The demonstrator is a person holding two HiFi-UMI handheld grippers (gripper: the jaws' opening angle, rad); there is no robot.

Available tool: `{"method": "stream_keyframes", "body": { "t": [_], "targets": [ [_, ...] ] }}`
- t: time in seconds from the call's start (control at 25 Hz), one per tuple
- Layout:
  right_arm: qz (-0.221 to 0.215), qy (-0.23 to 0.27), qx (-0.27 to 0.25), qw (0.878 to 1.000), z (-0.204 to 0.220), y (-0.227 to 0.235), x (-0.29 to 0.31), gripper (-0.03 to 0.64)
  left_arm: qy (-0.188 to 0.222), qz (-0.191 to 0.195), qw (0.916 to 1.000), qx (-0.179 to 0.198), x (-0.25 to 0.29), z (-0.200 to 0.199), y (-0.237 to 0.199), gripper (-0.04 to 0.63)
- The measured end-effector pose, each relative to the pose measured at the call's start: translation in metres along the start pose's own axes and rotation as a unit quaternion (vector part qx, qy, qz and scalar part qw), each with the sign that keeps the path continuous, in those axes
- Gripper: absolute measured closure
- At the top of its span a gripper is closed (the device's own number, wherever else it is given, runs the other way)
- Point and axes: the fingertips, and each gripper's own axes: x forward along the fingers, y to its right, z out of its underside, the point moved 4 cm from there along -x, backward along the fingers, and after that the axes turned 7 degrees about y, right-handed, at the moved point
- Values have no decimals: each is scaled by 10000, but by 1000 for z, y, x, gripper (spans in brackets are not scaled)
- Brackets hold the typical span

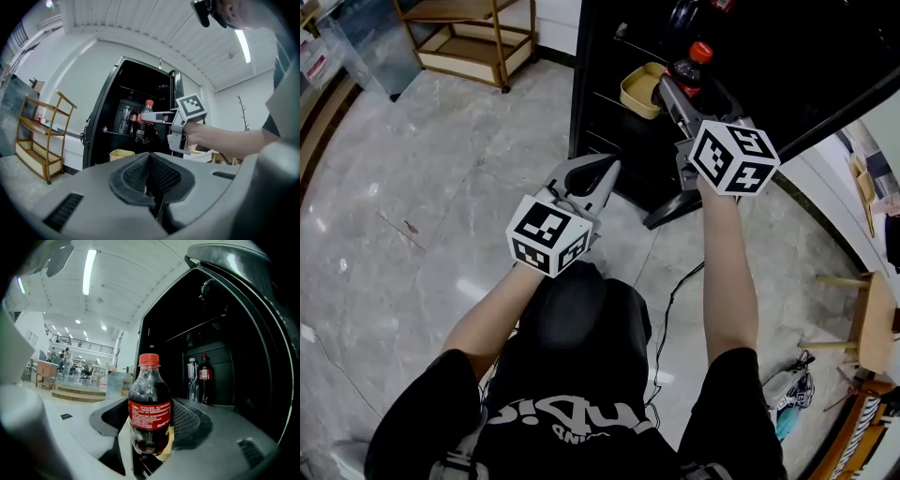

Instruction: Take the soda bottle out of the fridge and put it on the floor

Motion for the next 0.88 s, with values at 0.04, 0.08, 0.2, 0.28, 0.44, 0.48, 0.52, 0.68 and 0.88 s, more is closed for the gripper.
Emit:
{"method": "stream_keyframes", "body": {
  "t": [0.04, 0.08, 0.2, 0.28, 0.44, 0.48, 0.52, 0.68, 0.88],
  "targets": [
    [-10, 27, 9, 10000, 4, -2, -3, 324, 19, 8, 10000, 4, -2, 5, 1, 589],
    [-19, 51, 24, 10000, 8, -4, -6, 324, 30, 14, 10000, 18, -4, 10, 2, 589],
    [-44, 102, 80, 9999, 22, -8, -13, 324, 37, 30, 10000, 68, -10, 24, 4, 589],
    [-57, 115, 131, 9998, 33, -10, -17, 324, 18, 35, 10000, 79, -14, 31, 4, 589],
    [-115, 90, 190, 9997, 55, -15, -23, 324, -59, 28, 9999, 88, -21, 42, 1, 589],
    [-122, 81, 198, 9997, 61, -16, -25, 324, -79, 32, 9999, 84, -22, 45, 1, 589],
    [-124, 70, 195, 9997, 68, -17, -26, 324, -95, 38, 9999, 77, -23, 47, 1, 589],
    [-120, 79, 209, 9997, 95, -21, -31, 324, -165, 54, 9998, 91, -32, 60, 0, 589],
    [-152, 83, 205, 9996, 130, -29, -37, 324, -215, 90, 9997, -45, -43, 80, -4, 589]
  ]
}}
